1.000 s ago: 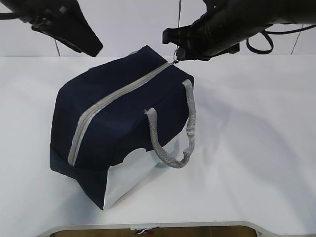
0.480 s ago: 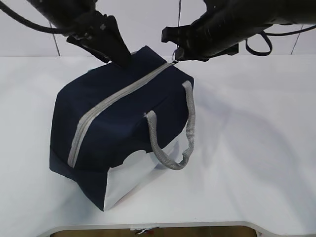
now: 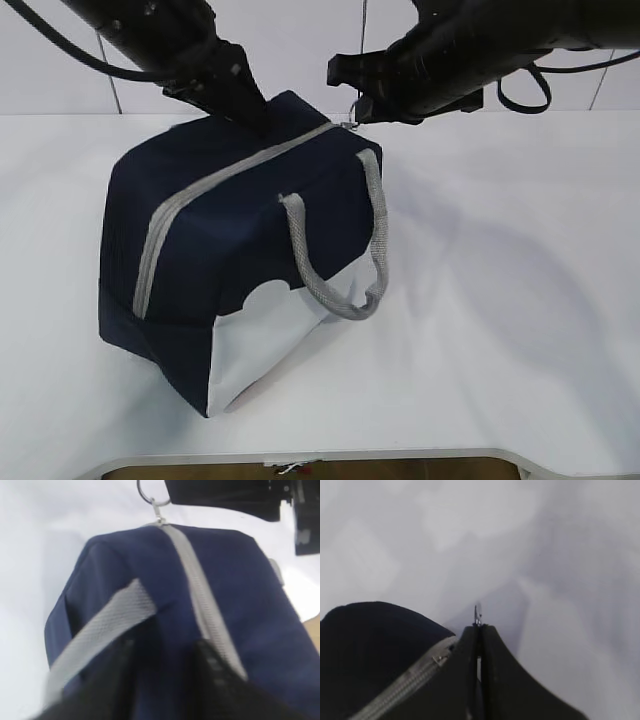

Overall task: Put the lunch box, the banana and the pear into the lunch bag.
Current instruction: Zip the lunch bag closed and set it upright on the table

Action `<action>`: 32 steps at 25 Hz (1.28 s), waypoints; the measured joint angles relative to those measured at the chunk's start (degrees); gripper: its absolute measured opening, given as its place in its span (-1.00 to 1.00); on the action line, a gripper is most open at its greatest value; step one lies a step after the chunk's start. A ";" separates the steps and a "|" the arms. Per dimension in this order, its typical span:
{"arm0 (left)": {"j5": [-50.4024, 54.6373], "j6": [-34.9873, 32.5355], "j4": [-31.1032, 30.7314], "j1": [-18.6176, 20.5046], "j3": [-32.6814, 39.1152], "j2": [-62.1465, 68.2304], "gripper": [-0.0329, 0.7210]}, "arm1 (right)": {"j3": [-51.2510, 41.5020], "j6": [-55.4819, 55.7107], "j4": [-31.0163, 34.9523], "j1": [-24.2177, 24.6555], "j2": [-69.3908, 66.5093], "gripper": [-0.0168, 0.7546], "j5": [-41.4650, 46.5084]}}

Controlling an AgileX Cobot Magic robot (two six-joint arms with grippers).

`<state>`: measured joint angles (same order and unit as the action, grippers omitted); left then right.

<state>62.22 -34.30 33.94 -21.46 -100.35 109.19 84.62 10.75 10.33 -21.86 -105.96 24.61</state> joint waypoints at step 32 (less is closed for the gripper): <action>7.35 -0.10 -3.96 0.00 0.00 -4.88 -0.92 | 0.53 0.00 -3.07 0.02 -8.21 -0.92 -3.47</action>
<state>69.57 -34.40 29.98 -21.46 -100.35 104.31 85.16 10.75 7.26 -21.84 -114.16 21.14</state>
